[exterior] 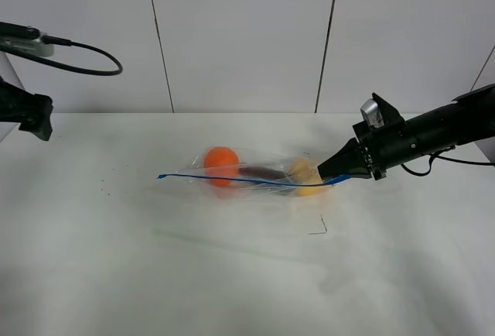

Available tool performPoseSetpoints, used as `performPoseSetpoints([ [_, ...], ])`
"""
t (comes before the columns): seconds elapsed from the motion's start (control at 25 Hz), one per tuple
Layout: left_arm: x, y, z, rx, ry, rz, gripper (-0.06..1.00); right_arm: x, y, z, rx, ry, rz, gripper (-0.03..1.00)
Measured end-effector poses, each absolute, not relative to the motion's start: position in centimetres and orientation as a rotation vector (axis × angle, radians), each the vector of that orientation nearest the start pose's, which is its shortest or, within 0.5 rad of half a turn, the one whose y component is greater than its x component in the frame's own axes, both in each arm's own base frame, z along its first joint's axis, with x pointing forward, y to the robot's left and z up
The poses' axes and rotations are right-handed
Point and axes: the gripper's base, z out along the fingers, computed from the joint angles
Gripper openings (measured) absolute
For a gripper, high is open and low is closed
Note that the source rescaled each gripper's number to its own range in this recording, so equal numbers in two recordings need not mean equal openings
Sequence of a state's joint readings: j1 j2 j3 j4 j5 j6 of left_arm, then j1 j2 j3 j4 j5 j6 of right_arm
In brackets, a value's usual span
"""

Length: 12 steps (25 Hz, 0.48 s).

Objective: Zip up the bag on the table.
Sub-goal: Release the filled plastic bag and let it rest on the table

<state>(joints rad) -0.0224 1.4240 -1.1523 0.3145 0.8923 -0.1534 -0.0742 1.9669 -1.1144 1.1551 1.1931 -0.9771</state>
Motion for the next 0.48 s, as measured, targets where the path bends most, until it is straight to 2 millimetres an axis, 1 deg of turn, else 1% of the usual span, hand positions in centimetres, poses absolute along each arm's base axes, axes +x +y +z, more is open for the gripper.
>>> performPoseSetpoints([
  [0.08, 28.3, 2.8, 31.0, -0.024, 2.646, 0.304, 1.0, 34.6, 5.2, 16.3, -0.277, 2.581, 1.421, 0.0],
  [0.2, 26.9, 3.7, 31.8, -0.074, 2.64, 0.276, 1.0, 34.6, 5.2, 16.3, -0.277, 2.581, 1.421, 0.0],
  [0.4, 23.7, 3.6, 32.6, -0.085, 2.588, 0.265, 1.0, 34.6, 5.2, 16.3, -0.279, 2.58, 1.42, 0.0],
  [0.48, 22.2, 3.4, 32.9, -0.085, 2.561, 0.264, 1.0, 34.6, 5.2, 16.3, -0.279, 2.58, 1.42, 0.0],
])
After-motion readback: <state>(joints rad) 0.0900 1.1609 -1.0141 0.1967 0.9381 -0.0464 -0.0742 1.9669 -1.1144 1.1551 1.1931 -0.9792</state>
